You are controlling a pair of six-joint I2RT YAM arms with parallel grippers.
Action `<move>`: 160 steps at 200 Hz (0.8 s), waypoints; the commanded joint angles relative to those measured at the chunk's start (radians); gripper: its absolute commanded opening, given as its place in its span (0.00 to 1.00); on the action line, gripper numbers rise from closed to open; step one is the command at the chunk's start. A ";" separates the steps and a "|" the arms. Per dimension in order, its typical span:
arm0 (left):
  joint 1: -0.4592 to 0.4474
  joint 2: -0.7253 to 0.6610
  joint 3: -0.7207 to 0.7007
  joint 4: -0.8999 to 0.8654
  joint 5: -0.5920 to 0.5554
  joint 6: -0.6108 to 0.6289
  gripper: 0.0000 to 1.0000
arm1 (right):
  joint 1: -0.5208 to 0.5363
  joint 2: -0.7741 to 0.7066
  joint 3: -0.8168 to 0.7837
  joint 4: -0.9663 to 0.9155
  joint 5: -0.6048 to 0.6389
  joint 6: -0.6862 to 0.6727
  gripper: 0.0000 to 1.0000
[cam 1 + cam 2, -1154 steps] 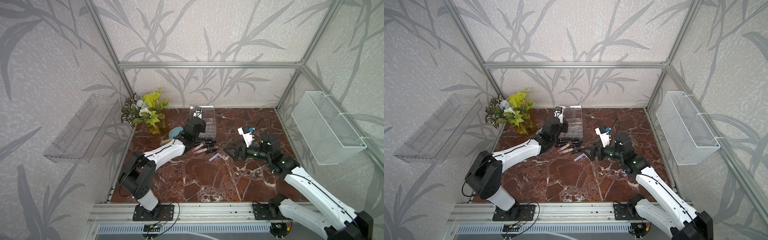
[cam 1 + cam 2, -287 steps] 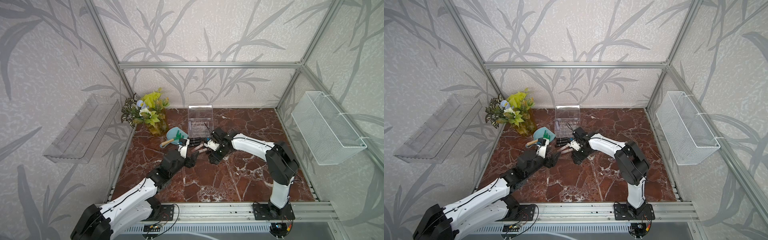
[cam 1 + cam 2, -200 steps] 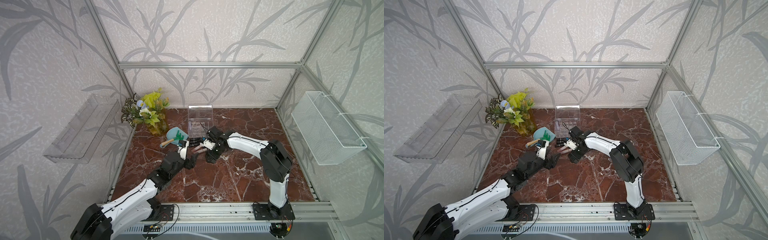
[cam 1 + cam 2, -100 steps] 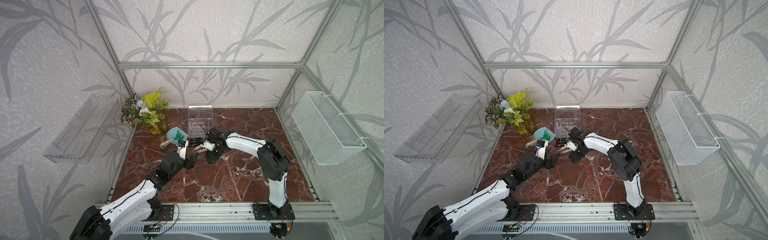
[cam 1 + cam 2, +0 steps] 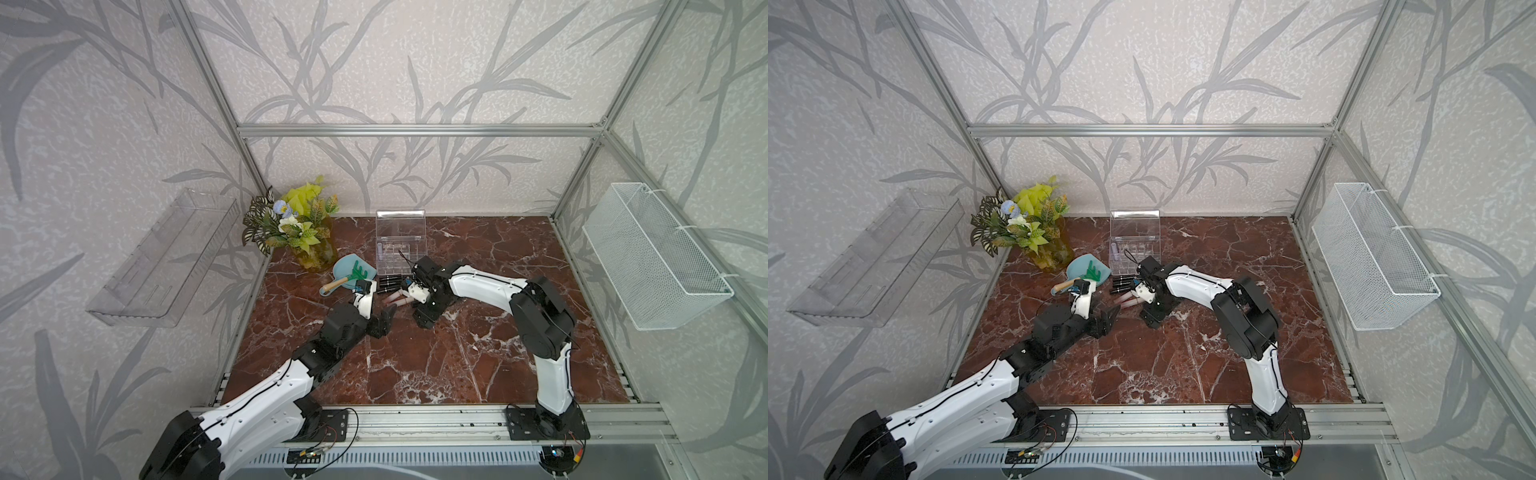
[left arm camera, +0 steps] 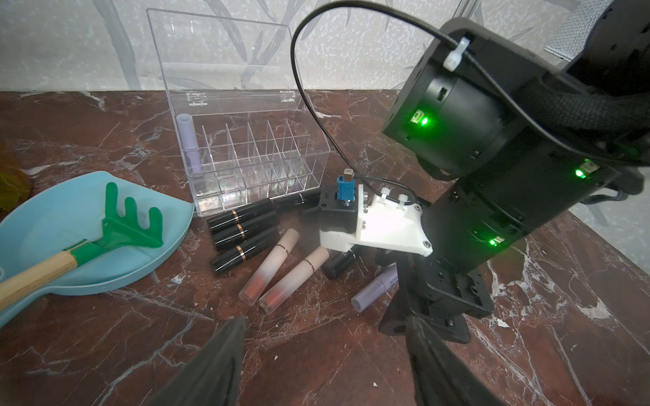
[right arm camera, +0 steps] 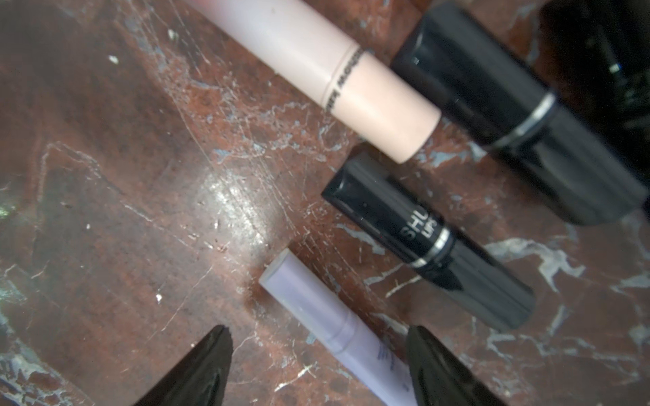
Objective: Arrange the lipsticks in the organizer
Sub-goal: Pick up the lipstick at the center of the board.
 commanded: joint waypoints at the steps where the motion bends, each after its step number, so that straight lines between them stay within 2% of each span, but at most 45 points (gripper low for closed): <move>1: 0.000 -0.012 0.007 0.011 -0.012 0.006 0.74 | 0.000 0.021 0.034 -0.046 0.025 -0.001 0.79; 82: 0.001 -0.130 -0.011 -0.026 -0.063 -0.015 0.71 | 0.034 -0.002 -0.009 -0.068 0.088 0.041 0.68; 97: 0.001 -0.158 -0.012 -0.037 -0.076 -0.020 0.70 | 0.040 -0.002 -0.019 -0.066 0.087 0.047 0.62; 139: 0.001 -0.258 -0.031 -0.052 -0.125 -0.037 0.68 | 0.067 -0.015 -0.044 -0.061 0.082 0.071 0.56; 160: 0.000 -0.312 -0.039 -0.062 -0.145 -0.047 0.68 | 0.079 -0.026 -0.060 -0.056 0.080 0.081 0.49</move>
